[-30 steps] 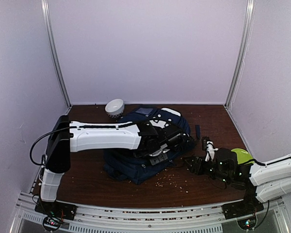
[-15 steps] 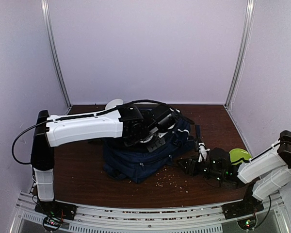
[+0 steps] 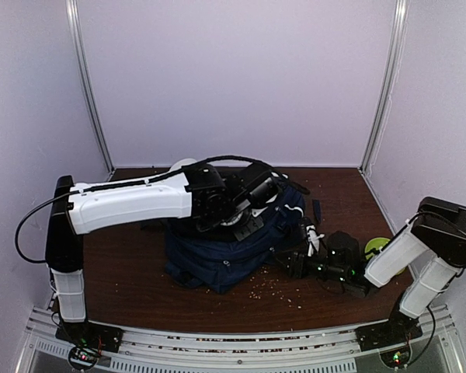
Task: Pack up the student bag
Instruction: Zip the student bag at the center of the board.
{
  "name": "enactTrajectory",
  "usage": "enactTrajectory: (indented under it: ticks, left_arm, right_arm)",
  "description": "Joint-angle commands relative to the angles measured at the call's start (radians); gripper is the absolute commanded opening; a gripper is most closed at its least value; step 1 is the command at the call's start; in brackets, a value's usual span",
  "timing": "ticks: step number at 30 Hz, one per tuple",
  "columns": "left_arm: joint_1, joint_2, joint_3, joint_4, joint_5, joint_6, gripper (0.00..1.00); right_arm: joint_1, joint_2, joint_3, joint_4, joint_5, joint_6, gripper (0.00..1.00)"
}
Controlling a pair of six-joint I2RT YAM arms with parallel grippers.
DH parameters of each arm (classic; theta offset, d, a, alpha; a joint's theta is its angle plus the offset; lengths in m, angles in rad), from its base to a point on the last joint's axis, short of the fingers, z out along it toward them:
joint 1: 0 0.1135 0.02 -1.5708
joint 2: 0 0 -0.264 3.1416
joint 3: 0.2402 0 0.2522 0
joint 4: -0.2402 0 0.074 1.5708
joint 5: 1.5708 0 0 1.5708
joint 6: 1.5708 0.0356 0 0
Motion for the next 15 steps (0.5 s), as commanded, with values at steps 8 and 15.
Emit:
enactTrajectory:
  ticks: [8, 15]
  left_arm:
    - [-0.003, -0.093, -0.011, 0.087, -0.028, 0.003, 0.0]
    - [-0.003, -0.097, -0.011, 0.08, -0.037, -0.001, 0.0]
  right_arm:
    - [-0.022, 0.088, 0.083, 0.081, -0.146, -0.076, 0.53]
    - [-0.027, 0.113, 0.11, 0.073, -0.198, -0.101, 0.51]
